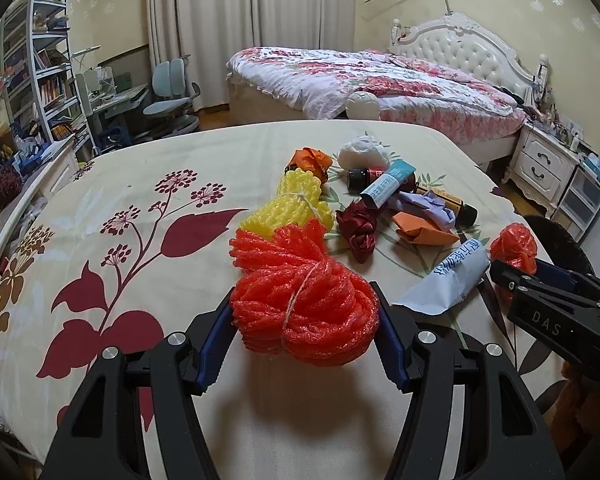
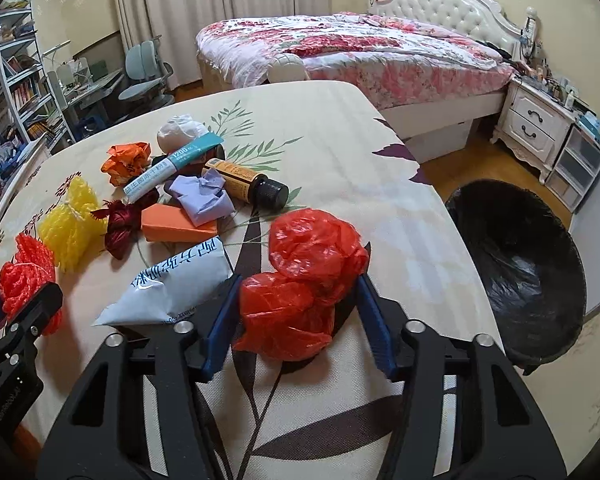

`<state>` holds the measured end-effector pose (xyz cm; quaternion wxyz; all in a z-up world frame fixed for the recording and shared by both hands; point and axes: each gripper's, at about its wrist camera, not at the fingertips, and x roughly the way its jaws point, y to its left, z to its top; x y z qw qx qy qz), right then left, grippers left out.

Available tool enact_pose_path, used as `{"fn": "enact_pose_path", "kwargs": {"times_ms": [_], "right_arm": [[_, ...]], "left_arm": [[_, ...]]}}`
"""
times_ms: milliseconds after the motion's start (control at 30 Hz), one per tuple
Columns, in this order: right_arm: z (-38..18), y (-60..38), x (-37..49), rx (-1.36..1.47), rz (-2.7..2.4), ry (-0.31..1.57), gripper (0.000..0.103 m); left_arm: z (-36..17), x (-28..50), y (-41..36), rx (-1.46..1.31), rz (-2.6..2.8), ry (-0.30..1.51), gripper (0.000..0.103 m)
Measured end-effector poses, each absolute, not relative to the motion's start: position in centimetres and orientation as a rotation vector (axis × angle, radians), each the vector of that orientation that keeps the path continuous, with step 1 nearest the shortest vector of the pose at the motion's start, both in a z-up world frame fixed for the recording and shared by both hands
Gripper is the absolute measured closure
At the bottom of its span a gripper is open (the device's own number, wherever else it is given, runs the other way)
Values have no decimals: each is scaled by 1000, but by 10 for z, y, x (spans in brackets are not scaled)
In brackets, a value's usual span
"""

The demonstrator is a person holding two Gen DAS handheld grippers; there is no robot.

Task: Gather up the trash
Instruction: 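Carry the red bag in the right tool over the wastebasket while the left holds the orange net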

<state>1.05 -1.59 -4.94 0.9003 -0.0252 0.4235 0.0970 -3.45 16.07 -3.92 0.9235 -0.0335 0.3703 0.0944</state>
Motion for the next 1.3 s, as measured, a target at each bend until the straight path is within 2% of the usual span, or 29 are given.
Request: {"fn": "enact_pose_path", "kwargs": {"times_ms": [133, 767, 1300], "right_arm": [[-46, -20, 4, -57, 207, 866, 59], [-5, -92, -13, -26, 105, 740, 60], [-8, -170, 8, -5, -43, 714, 59]], "left_arm": [[-37, -34, 159, -69, 187, 752, 41], [-7, -39, 108, -28, 86, 676, 41], [2, 15, 8, 40, -113, 601, 41]]}}
